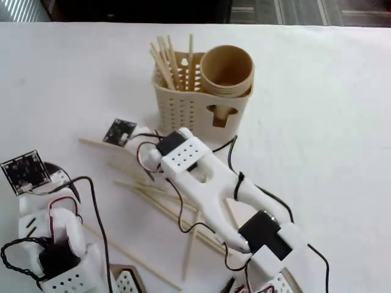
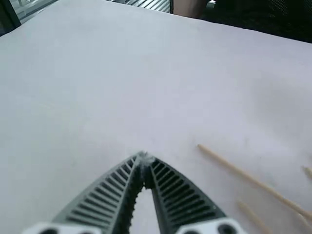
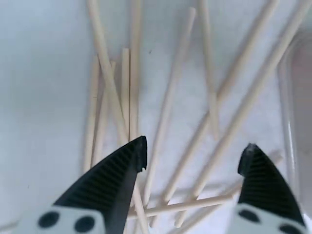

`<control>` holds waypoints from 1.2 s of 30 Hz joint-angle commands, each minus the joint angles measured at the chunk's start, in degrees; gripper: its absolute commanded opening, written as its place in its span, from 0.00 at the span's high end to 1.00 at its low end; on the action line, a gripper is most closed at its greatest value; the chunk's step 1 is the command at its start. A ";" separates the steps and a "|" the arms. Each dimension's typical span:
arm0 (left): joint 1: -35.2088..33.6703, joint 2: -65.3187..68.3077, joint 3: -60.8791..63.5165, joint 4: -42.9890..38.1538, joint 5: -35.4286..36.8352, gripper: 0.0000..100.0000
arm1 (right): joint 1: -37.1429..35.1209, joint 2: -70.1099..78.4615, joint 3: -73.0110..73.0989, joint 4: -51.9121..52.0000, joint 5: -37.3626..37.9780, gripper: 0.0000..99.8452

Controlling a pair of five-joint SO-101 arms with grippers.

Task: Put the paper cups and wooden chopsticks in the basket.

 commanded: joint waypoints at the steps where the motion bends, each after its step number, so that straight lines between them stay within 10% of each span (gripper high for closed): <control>1: -0.22 -0.66 -1.23 -1.23 0.26 0.98 | -1.54 0.84 -2.11 -0.31 -0.53 0.64; 10: -0.22 -0.66 -1.14 -1.23 0.26 0.98 | -1.89 15.52 -12.31 -0.22 -0.53 0.64; 21: -0.22 -0.66 -1.14 -1.23 0.26 0.98 | -1.89 28.79 -25.58 11.47 4.66 0.98; 36: -0.13 -0.66 -1.05 -1.23 0.26 0.98 | 0.04 10.59 -26.37 19.91 5.01 0.98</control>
